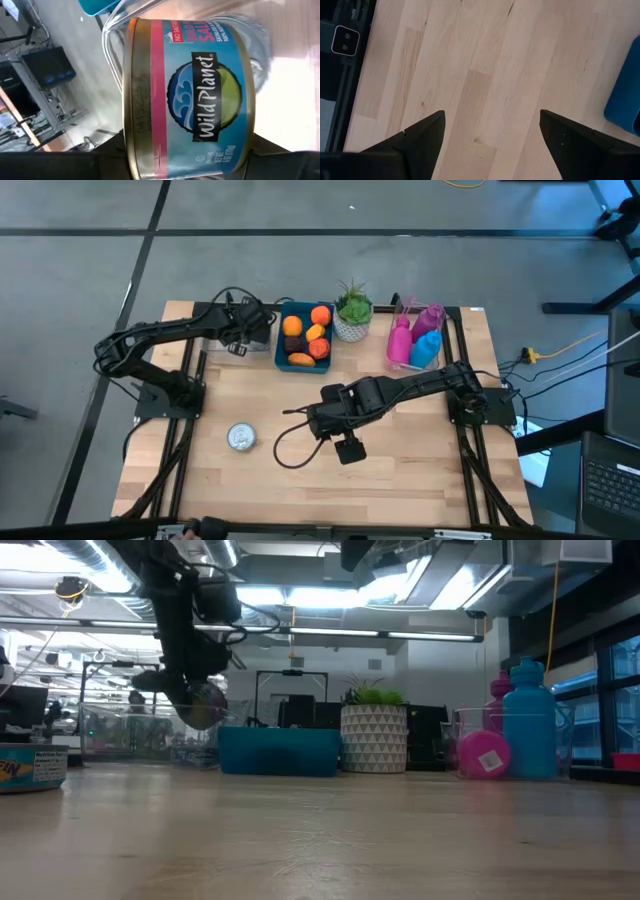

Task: Pick & Place Food Item
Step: Stack the blue and pink tuna can on top of the blue tuna can into the left transparent bin

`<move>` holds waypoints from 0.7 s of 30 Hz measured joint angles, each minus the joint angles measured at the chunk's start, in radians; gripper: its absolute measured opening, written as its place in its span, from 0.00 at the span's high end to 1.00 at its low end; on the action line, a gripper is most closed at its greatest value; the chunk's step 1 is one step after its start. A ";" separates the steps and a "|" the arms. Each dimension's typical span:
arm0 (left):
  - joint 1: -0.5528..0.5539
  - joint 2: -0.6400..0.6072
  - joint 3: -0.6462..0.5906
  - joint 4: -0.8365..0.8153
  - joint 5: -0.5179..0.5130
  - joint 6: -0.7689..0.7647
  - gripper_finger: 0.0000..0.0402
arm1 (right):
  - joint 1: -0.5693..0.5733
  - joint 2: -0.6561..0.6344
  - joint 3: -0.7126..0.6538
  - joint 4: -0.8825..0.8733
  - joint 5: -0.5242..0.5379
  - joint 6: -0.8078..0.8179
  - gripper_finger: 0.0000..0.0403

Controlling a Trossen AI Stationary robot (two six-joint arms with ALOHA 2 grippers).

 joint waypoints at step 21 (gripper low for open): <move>0.068 0.127 0.002 0.110 0.023 -0.009 0.35 | -0.003 0.000 0.000 0.001 0.003 -0.002 0.20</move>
